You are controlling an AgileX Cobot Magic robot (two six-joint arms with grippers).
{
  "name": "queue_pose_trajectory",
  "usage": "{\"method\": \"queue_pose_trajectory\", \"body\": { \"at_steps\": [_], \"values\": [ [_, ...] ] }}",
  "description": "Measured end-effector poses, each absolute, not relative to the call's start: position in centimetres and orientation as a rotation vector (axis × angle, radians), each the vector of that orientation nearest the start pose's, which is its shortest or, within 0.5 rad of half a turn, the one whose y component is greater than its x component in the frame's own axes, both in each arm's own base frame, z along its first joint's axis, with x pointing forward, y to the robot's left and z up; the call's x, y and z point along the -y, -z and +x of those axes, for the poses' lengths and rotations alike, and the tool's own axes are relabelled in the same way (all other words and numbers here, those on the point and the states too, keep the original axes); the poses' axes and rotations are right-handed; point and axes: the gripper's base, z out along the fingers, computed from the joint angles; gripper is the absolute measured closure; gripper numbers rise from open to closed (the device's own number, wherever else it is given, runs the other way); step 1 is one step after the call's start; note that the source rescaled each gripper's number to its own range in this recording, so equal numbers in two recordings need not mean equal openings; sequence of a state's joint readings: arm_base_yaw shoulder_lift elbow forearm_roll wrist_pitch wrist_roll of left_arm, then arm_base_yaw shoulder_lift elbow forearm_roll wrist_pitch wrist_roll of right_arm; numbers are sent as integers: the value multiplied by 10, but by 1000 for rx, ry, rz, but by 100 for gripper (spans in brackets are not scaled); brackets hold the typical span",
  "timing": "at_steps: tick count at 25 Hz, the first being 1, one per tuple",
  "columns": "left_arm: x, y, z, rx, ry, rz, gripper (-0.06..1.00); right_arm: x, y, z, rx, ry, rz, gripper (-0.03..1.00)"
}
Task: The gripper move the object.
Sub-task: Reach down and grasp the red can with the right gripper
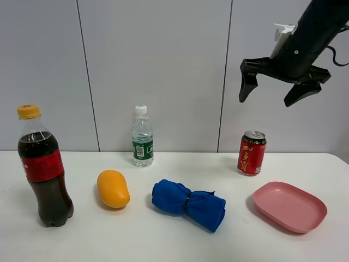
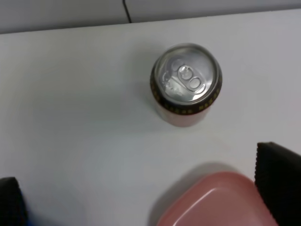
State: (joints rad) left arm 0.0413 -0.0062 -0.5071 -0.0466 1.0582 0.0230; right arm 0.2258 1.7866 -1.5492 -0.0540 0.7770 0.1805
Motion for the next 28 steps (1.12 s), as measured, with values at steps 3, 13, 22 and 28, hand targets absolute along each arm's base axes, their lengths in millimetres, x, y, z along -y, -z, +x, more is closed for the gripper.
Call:
{"method": "queue_pose_trajectory", "body": {
  "at_steps": [3, 13, 22, 28],
  "values": [
    [4, -279, -6, -2028, 15, -16, -6, -86, -297, 417, -2576, -18, -31, -3],
    [4, -279, -6, -2028, 15, -16, -6, -91, -244, 461, -2714, 100, -44, -3],
    [4, -279, -6, -2028, 15, -16, -6, -79, -231, 477, -2647, 112, -31, -3],
    [4, -279, -6, -2028, 15, -16, -6, -78, -228, 487, -2563, 69, -28, -3]
  ]
}}
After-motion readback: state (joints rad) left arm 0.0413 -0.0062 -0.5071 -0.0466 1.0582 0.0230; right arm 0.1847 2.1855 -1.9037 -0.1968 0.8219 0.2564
